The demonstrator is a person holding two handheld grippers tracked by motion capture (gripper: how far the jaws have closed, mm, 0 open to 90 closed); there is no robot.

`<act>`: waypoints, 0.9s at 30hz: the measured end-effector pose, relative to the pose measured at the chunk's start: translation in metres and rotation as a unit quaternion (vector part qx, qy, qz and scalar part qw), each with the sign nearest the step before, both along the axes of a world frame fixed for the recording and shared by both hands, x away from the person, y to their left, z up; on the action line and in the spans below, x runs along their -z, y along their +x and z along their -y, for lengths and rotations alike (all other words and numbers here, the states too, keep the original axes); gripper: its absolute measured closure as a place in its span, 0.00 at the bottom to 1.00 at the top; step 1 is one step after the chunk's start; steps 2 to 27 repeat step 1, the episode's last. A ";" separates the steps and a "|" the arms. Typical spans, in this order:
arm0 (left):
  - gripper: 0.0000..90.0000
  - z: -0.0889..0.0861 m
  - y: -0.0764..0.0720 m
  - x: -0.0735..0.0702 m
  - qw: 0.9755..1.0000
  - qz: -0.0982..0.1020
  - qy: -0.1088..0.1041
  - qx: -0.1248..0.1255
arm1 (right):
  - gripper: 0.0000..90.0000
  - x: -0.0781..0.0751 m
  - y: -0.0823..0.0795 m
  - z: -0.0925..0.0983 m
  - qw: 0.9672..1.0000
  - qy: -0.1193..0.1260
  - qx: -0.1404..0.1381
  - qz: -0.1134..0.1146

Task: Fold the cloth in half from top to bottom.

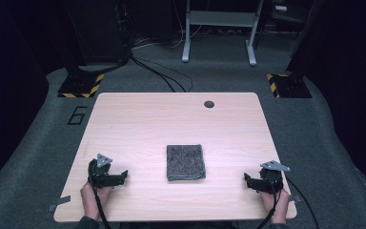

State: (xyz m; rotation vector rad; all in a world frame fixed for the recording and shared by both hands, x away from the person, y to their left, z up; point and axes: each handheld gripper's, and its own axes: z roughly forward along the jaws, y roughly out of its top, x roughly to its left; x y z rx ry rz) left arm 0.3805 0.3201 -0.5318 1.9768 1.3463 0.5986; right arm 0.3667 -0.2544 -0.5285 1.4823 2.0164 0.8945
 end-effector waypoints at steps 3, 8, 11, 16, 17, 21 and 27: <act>0.05 0.000 0.000 -0.001 1.000 -0.005 0.002 -0.001 | 0.15 0.000 0.000 0.000 1.000 0.000 0.000 0.000; 0.05 0.000 0.000 -0.001 1.000 -0.005 0.002 -0.001 | 0.15 0.000 0.000 0.000 1.000 0.000 0.000 0.000; 0.05 0.000 0.000 -0.001 1.000 -0.005 0.002 -0.001 | 0.15 0.000 0.000 0.000 1.000 0.000 0.000 0.000; 0.05 0.000 0.000 -0.001 1.000 -0.005 0.002 -0.001 | 0.15 0.000 0.000 0.000 1.000 0.000 0.000 0.000; 0.05 0.000 0.000 -0.001 1.000 -0.005 0.002 -0.001 | 0.15 0.000 0.000 0.000 1.000 0.000 0.000 0.000; 0.05 0.000 0.000 -0.001 1.000 -0.005 0.002 -0.001 | 0.15 0.000 0.000 0.000 1.000 0.000 0.000 0.000; 0.05 0.000 0.000 -0.001 1.000 -0.005 0.002 -0.001 | 0.15 0.000 0.000 0.000 1.000 0.000 0.000 0.000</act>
